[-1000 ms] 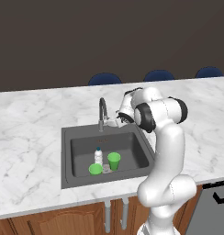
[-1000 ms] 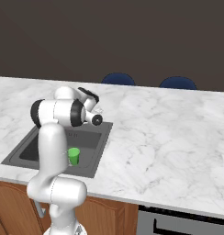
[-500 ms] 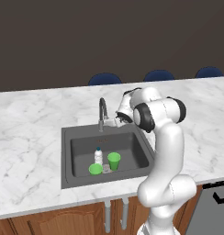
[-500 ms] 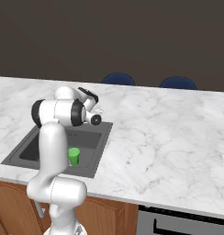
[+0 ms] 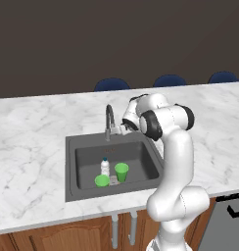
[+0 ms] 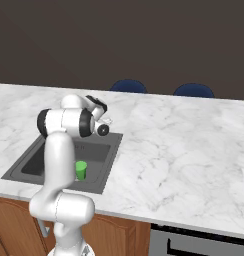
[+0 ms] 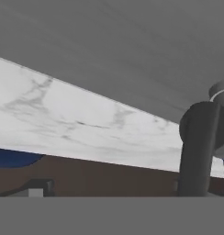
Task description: Pick the cup and cup and place them in the sink. Then turn on the water.
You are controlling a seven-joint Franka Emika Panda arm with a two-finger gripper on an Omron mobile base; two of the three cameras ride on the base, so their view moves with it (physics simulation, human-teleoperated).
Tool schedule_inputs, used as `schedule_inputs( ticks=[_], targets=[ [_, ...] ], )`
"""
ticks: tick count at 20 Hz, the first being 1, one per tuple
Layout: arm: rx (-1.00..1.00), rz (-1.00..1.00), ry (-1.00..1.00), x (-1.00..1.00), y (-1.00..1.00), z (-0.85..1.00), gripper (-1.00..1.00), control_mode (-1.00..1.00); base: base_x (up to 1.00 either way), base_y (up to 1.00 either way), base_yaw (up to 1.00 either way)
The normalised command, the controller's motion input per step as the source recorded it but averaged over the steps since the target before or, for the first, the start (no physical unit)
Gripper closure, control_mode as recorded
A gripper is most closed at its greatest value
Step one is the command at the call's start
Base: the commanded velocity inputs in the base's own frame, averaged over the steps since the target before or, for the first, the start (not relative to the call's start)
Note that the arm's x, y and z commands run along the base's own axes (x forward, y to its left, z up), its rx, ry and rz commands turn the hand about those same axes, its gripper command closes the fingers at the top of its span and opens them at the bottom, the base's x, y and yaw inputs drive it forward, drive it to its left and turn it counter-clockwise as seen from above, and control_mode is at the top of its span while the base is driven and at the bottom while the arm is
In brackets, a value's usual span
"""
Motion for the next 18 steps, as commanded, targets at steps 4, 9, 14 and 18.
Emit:
schedule_inputs(
  ticks=[4, 9, 14, 18],
  targets=[
    [0.0, -0.04, 0.02, 0.58, -0.01, -0.41, -1.0, -1.0, 0.0, 0.0, 0.0],
    [0.0, -0.01, 0.03, 0.34, 0.0, -0.3, 1.0, -1.0, 0.0, 0.0, 0.0],
    [0.0, 0.0, 0.07, 0.02, 0.0, -0.09, 1.0, -1.0, 0.0, 0.0, 0.0],
    [0.0, 0.0, 0.04, 0.0, 0.0, -0.02, 1.0, -1.0, 0.0, 0.0, 0.0]
  ],
)
